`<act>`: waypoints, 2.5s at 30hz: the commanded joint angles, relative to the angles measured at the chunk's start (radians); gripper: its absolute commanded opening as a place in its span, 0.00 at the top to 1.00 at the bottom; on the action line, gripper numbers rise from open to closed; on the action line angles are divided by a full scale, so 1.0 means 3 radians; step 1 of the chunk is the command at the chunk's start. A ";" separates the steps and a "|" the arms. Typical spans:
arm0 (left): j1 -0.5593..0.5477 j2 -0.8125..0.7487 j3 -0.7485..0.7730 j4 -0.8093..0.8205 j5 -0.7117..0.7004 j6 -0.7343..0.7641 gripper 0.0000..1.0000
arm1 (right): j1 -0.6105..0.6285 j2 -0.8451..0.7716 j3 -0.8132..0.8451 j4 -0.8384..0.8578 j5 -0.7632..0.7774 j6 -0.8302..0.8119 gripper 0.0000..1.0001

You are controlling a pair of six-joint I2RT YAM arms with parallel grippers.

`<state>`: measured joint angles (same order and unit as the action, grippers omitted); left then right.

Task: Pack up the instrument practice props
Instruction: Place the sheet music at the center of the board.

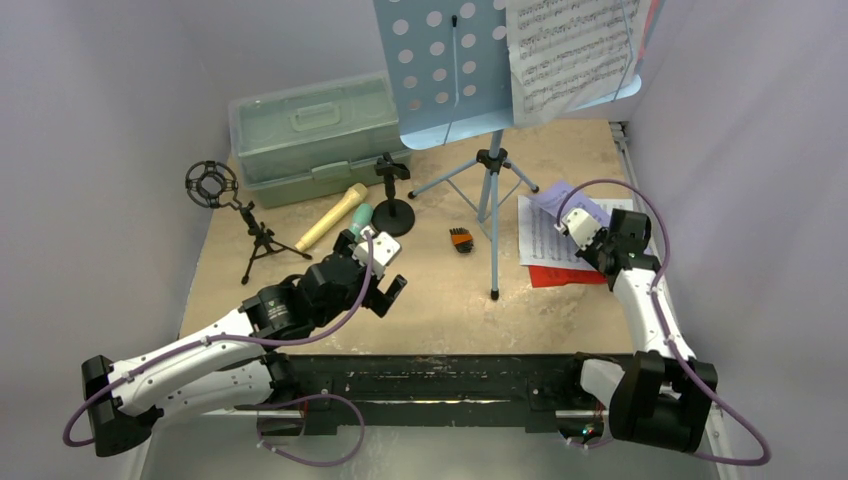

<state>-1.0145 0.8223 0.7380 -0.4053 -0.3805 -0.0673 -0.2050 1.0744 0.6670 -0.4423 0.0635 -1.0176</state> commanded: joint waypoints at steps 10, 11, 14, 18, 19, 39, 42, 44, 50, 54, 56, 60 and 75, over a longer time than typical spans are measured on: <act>0.0070 0.0020 -0.0006 0.0149 0.0102 -0.0034 0.00 | -0.0006 0.0427 0.0563 -0.0548 -0.0825 0.0529 0.72; 0.0073 0.0020 -0.0008 0.0153 0.0105 -0.0039 0.00 | -0.0005 0.0427 0.0597 -0.0588 -0.0863 0.0566 0.66; 0.0078 0.0020 -0.0007 0.0156 0.0112 -0.0036 0.00 | -0.0007 0.0401 0.0729 -0.0731 -0.1020 0.0665 0.49; 0.0088 0.0013 -0.0006 0.0157 0.0131 -0.0045 0.00 | -0.0007 0.0304 0.0903 -0.0949 -0.1337 0.0796 0.30; 0.0086 0.0008 -0.0006 0.0160 0.0139 -0.0042 0.00 | -0.0006 0.0264 0.0941 -0.1020 -0.1441 0.0830 0.27; 0.0191 -0.0435 -0.0040 0.0788 0.1105 -0.1008 0.00 | -0.0012 0.0010 0.0913 -0.0699 -0.3303 0.1676 0.01; 0.0191 -0.0533 -0.0046 0.1022 0.1223 -0.1283 0.00 | -0.0012 -0.0058 0.0780 -0.0563 -0.3379 0.1755 0.01; 0.0190 -0.0568 -0.0031 0.1123 0.1252 -0.1409 0.00 | -0.0011 -0.0088 0.0776 -0.0558 -0.3368 0.1754 0.01; 0.0190 -0.0453 0.0103 0.1228 0.1419 -0.1624 0.00 | -0.0012 -0.0157 0.0767 -0.0581 -0.3387 0.1733 0.01; 0.0191 -0.0317 0.0234 0.1236 0.1515 -0.1705 0.00 | -0.0012 -0.0180 0.0763 -0.0581 -0.3373 0.1730 0.01; 0.0187 -0.0258 0.0297 0.1231 0.1564 -0.1733 0.00 | -0.0012 -0.0189 0.0758 -0.0581 -0.3372 0.1724 0.01; 0.0186 -0.0153 0.0394 0.1203 0.1639 -0.1760 0.00 | -0.0010 -0.0203 0.0756 -0.0581 -0.3359 0.1720 0.01; 0.0181 -0.0117 0.0299 0.1142 0.1572 -0.1701 0.00 | -0.0011 -0.0246 0.0747 -0.0640 -0.3346 0.1629 0.01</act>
<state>-0.9623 0.7952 0.8211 -0.0914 0.1009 -0.5842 -0.2050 1.0245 0.8921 -0.6346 -0.9157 -0.5110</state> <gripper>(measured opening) 0.996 0.987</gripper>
